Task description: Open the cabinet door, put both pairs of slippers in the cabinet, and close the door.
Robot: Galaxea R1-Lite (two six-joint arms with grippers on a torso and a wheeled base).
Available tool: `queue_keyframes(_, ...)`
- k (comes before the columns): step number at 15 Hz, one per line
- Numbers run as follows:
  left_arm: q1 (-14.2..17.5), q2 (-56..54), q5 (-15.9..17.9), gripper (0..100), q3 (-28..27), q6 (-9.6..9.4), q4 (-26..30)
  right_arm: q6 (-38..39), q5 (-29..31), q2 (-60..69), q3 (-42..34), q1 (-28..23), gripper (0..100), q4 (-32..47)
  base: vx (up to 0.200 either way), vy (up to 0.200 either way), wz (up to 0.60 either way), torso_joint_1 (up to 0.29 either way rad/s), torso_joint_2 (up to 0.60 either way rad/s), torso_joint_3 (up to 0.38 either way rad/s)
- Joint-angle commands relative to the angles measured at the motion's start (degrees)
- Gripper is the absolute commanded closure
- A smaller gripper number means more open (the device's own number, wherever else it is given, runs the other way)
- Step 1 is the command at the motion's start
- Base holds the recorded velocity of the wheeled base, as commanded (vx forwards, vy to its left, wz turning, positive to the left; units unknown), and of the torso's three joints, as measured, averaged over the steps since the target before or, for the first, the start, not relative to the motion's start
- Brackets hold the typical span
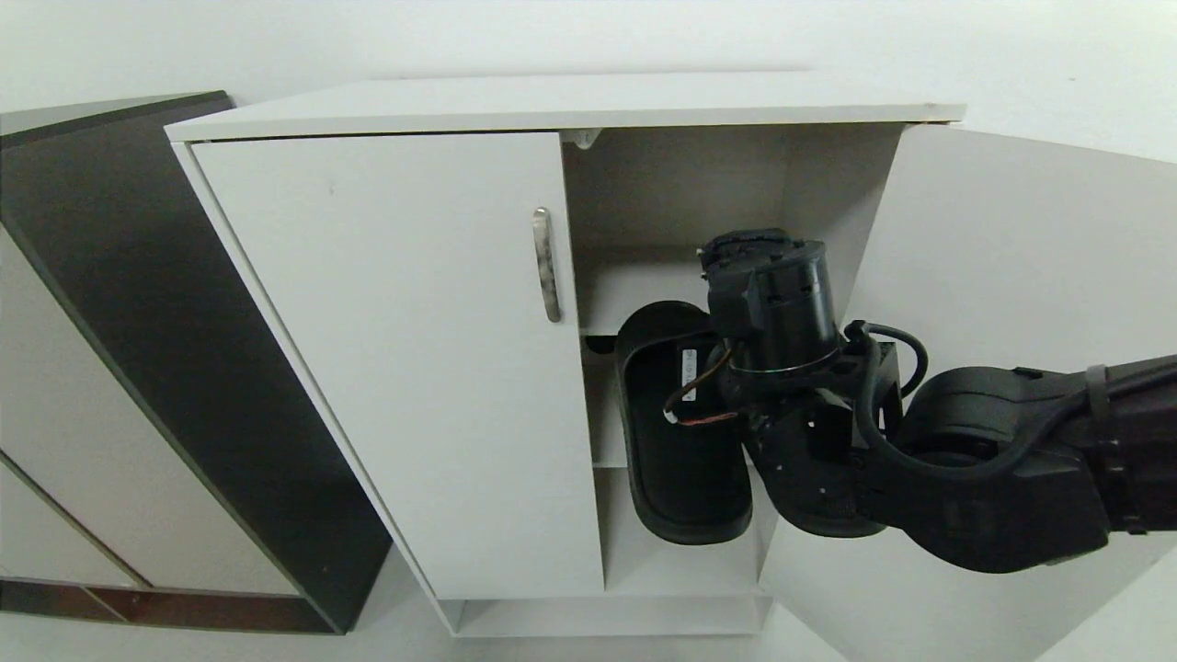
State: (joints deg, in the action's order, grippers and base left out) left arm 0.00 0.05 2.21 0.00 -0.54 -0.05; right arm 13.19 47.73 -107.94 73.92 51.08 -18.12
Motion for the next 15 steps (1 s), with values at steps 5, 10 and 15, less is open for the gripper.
queue_keyframes(5,0.00,0.04,-0.01,100,0.00,0.01,-0.04,-0.01,0.00,-0.17,0.08,-0.01,100,0.01,0.200,0.000,0.00,0.004,0.00,0.001)
queue_keyframes(10,0.00,0.04,-0.01,100,0.00,0.01,-0.04,0.17,-0.09,-0.61,0.26,-0.45,100,-0.17,0.160,0.000,0.00,0.001,0.00,0.003)
queue_keyframes(15,0.00,0.04,-0.01,100,0.00,0.01,-0.04,0.34,-1.06,-3.16,1.05,-1.77,100,-2.89,0.000,0.000,0.00,0.000,0.00,0.000)
